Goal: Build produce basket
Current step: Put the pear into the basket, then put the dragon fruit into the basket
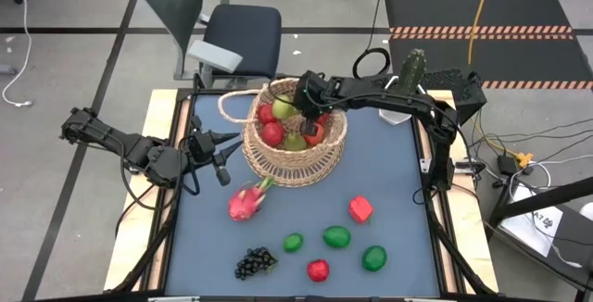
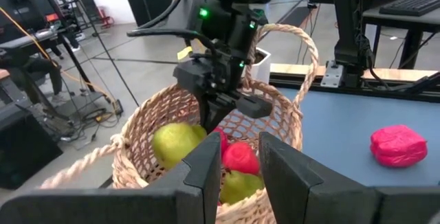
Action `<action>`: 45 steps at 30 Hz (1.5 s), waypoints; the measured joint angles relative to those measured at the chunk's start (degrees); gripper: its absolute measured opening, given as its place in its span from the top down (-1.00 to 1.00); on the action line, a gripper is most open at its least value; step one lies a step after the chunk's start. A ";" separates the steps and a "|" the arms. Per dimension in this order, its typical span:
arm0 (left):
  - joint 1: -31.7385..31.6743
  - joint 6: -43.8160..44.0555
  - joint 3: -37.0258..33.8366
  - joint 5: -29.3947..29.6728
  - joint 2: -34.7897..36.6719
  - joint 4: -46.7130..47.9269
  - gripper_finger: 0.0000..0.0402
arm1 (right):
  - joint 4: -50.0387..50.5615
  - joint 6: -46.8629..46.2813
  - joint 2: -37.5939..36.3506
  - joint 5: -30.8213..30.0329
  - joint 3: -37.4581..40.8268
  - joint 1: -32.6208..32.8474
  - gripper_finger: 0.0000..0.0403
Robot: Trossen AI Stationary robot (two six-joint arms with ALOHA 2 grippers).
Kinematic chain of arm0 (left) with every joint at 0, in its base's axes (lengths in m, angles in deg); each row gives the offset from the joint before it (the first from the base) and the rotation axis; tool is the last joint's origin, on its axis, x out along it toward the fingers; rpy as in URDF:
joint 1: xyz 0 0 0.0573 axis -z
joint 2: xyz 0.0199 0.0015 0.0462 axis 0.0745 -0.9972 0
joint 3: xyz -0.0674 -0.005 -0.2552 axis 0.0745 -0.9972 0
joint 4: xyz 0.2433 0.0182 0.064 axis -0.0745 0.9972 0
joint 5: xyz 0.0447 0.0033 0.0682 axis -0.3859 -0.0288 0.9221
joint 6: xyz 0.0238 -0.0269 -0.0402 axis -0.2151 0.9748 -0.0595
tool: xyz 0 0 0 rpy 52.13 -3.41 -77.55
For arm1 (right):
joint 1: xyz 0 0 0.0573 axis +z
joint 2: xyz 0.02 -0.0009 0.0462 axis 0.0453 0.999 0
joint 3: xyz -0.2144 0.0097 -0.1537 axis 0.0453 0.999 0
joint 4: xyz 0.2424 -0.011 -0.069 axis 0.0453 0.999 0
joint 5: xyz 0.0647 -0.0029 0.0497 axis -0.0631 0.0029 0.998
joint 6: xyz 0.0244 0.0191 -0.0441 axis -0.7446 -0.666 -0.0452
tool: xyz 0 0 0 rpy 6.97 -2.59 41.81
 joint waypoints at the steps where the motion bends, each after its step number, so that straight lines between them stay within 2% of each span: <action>1: 0.00 -0.10 0.00 0.00 -0.01 -0.19 0.49 | -0.21 0.29 0.00 -0.01 0.17 -0.01 0.98; 26: 0.00 -0.26 0.00 0.00 -0.04 -0.35 0.49 | -0.79 1.91 -0.02 0.02 2.26 -0.28 0.97; 37: 0.00 -0.20 0.00 0.00 -0.04 -0.33 0.49 | -0.88 1.64 0.04 -0.11 2.26 -0.31 0.62; 45: 0.00 -0.18 0.00 0.00 -0.04 -0.29 0.49 | -3.51 1.38 -0.97 0.07 2.48 0.15 0.55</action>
